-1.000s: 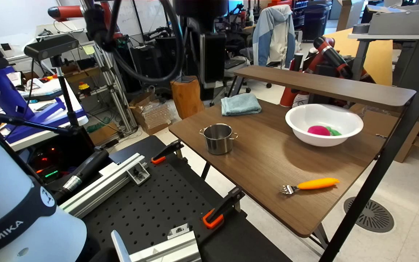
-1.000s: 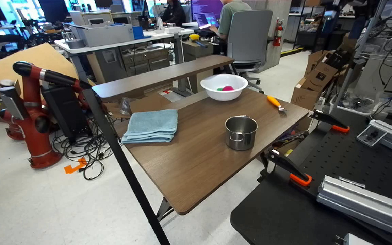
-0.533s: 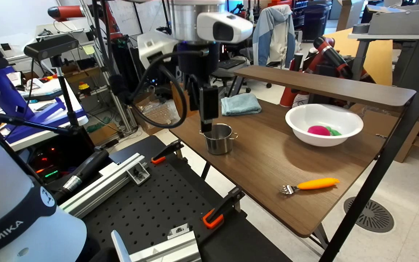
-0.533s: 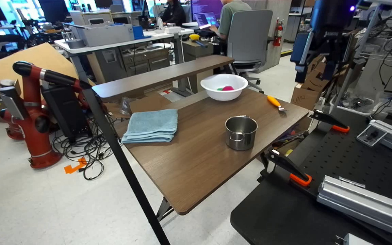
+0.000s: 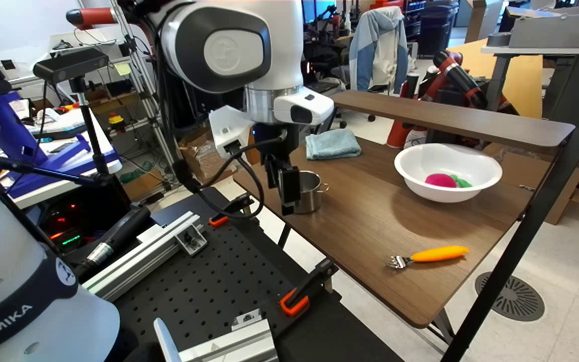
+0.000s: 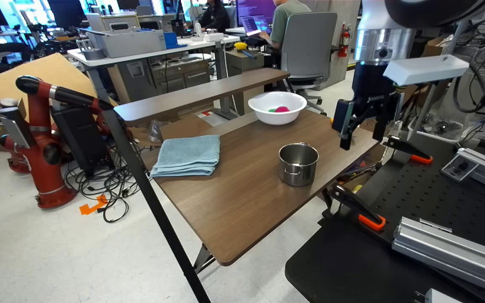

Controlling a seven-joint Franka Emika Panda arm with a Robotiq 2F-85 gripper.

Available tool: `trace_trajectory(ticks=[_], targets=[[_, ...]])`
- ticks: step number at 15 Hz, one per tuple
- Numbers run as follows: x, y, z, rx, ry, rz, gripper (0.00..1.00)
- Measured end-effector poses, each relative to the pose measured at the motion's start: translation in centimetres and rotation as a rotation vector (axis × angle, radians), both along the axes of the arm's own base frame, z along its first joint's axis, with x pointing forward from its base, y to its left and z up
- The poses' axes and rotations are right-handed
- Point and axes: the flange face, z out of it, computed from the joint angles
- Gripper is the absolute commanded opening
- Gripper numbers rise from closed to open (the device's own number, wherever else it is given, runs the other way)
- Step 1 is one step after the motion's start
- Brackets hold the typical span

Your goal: Move the silver pot forward

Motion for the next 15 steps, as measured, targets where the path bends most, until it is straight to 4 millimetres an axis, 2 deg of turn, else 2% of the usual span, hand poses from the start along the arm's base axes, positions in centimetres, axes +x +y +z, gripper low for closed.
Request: trace_trajectory(ticks=[5, 7, 10, 15], targets=[[1.6, 2.3, -4.7, -0.037, 0.001, 0.063, 1.00], [1.9, 3.3, -5.9, -0.042, 0.009, 0.087, 1.00], [2.4, 4.9, -6.8, -0.048, 0.005, 0.121, 1.00], [3.8, 6.7, -6.5, -0.050, -0.024, 0.156, 1.00]])
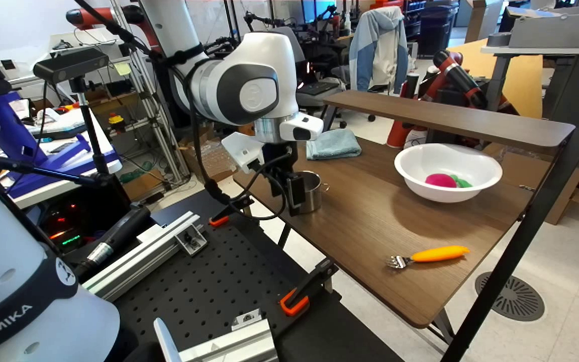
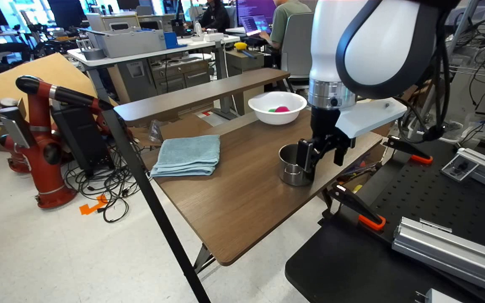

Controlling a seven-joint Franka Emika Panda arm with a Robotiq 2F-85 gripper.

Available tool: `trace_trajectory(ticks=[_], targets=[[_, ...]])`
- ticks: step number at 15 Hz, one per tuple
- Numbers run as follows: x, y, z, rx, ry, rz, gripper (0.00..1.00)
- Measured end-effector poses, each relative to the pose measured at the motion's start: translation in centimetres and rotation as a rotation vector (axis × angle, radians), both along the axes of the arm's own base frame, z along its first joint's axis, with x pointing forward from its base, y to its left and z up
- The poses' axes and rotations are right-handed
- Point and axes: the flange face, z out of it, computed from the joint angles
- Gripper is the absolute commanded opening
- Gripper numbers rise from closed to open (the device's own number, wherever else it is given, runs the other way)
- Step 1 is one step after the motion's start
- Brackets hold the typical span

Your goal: Move the silver pot forward

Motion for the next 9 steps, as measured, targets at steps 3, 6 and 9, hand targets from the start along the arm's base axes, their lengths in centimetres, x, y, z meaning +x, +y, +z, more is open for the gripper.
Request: trace_trajectory(ticks=[3, 6, 9], targets=[[1.4, 0.2, 0.4, 0.004, -0.025, -0.002, 1.00], [2.9, 0.0, 1.2, 0.006, -0.049, -0.010, 1.00], [4.5, -0.1, 2.0, 0.005, -0.059, -0.019, 1.00]])
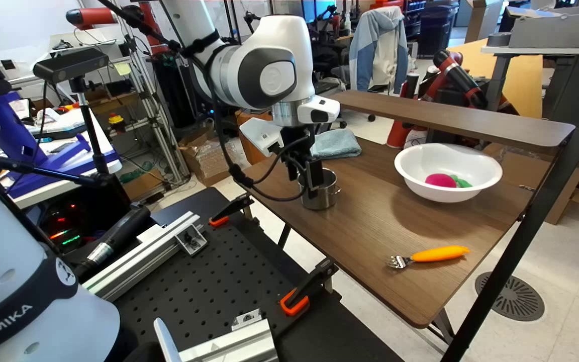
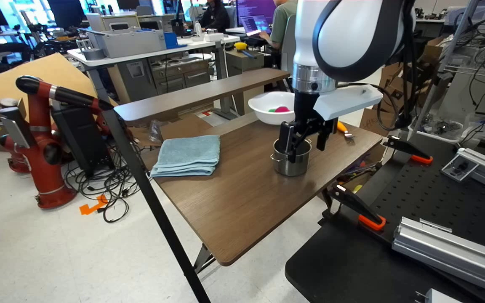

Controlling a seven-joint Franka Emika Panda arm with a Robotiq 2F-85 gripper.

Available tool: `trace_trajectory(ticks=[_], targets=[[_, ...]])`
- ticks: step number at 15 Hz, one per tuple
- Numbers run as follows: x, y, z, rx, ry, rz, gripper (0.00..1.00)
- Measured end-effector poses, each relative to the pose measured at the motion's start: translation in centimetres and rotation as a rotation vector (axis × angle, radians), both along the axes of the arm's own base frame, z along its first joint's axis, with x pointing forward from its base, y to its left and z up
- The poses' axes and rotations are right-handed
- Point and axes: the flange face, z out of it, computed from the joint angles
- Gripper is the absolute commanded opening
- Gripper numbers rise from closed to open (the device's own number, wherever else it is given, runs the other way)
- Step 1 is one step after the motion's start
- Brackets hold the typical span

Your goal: Move the silver pot forward

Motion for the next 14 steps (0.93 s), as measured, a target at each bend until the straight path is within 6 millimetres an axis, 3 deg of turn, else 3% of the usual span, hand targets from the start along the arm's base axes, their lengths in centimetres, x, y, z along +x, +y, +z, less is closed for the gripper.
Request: trace_trajectory(ticks=[7, 14], targets=[[3.7, 0.1, 0.1, -0.009, 0.041, -0.012, 1.00], [6.0, 0.5, -0.7, -0.016, 0.071, -0.012, 1.00]])
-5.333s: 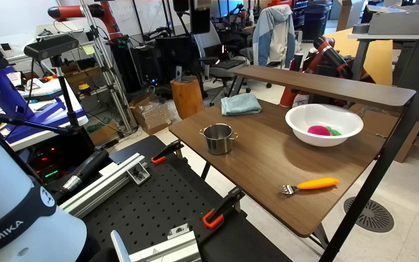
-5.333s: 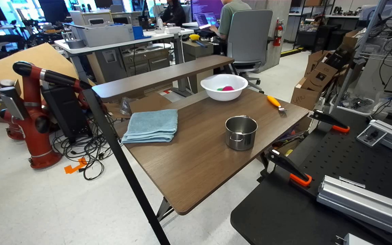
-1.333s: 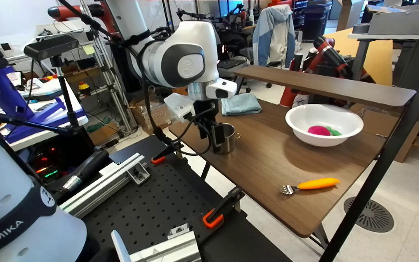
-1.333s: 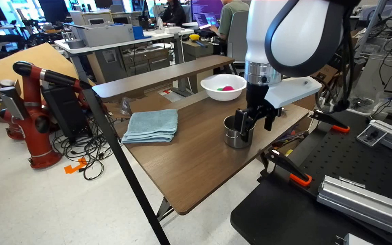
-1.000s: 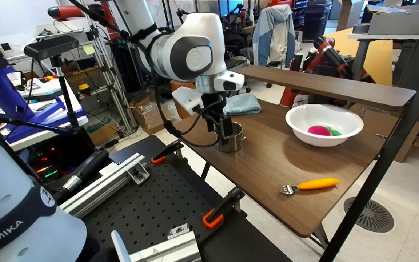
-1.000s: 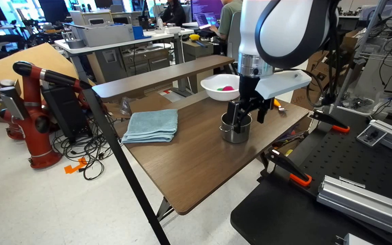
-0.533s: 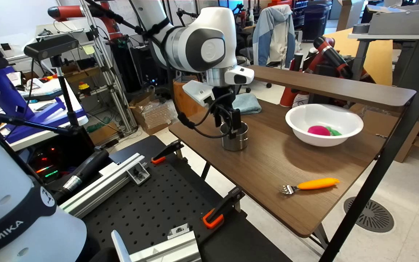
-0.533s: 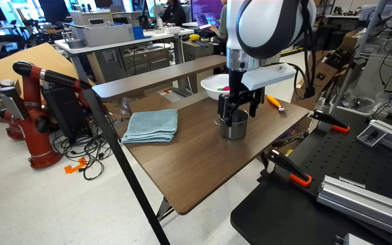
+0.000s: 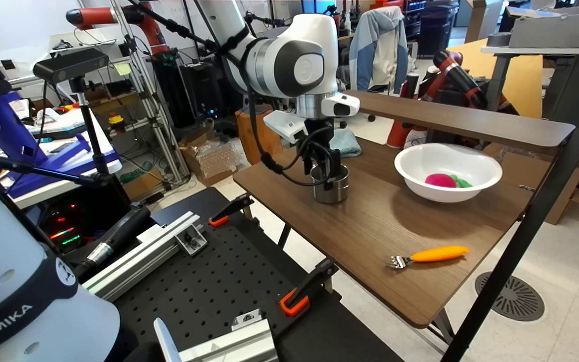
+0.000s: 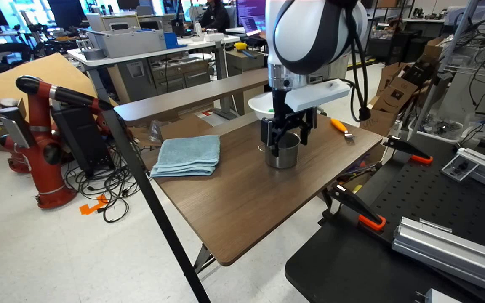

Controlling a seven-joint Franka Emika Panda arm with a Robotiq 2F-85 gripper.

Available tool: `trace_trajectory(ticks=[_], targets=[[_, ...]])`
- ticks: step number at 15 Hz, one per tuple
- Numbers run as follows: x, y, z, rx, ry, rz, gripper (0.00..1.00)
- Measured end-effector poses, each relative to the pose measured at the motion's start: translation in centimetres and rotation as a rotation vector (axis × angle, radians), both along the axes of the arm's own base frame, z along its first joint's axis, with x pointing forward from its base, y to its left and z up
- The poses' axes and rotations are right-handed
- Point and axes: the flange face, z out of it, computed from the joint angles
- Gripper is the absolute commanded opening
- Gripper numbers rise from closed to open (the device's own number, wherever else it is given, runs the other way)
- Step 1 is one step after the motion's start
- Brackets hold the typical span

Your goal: Move the silver pot forward

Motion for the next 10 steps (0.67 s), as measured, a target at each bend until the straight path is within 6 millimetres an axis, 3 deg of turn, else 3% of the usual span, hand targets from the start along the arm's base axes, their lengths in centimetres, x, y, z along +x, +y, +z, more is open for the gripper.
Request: trace_trajectory(ticks=[5, 10], targets=[[2.1, 0.1, 0.8, 0.004, -0.014, -0.010, 1.00], [5.4, -0.6, 2.9, 0.020, -0.033, -0.052, 1.00]])
